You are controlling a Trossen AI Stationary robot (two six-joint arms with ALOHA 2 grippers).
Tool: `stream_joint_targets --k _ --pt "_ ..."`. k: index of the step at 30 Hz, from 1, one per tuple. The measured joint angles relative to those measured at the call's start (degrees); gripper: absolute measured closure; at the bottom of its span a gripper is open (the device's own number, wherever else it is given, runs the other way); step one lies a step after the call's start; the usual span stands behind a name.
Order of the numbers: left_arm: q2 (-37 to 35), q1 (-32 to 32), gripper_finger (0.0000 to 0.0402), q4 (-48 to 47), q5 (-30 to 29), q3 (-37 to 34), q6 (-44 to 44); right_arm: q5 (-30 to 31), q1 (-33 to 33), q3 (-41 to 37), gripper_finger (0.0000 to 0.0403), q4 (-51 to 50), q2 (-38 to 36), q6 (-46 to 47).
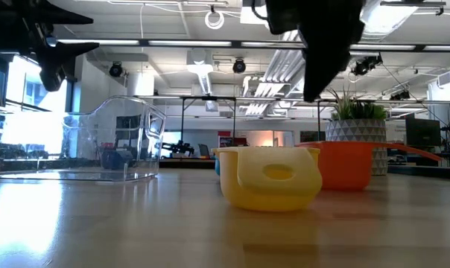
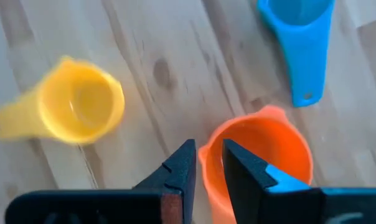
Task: Nest measuring cups in basket
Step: Move the orange measuring cup to the center, then stack the red measuring cup into the orange measuring cup
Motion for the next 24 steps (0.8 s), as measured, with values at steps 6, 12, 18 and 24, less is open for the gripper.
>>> stream_joint_targets --k 6,12,18,24 --pt "0.01 0.0 0.0248 0.07 1.45 2.48 1.3 0.38 -2.57 4.67 0.0331 -0.11 0.0 3.65" --pt "0.0 -0.02 0.026 -3.12 6.23 7.75 3.13 0.38 -5.23 9.97 0.0331 -0.28 0.0 4.98" --pt "2.82 0.0 0.027 -12.78 8.38 17.14 2.59 0.44 -6.94 15.45 0.0331 -2.14 0.0 4.18" --pt "11.12 -0.02 0.0273 -25.37 9.52 28.9 1.67 0.53 -6.9 20.43 0.0331 -3.65 0.0 -1.78"
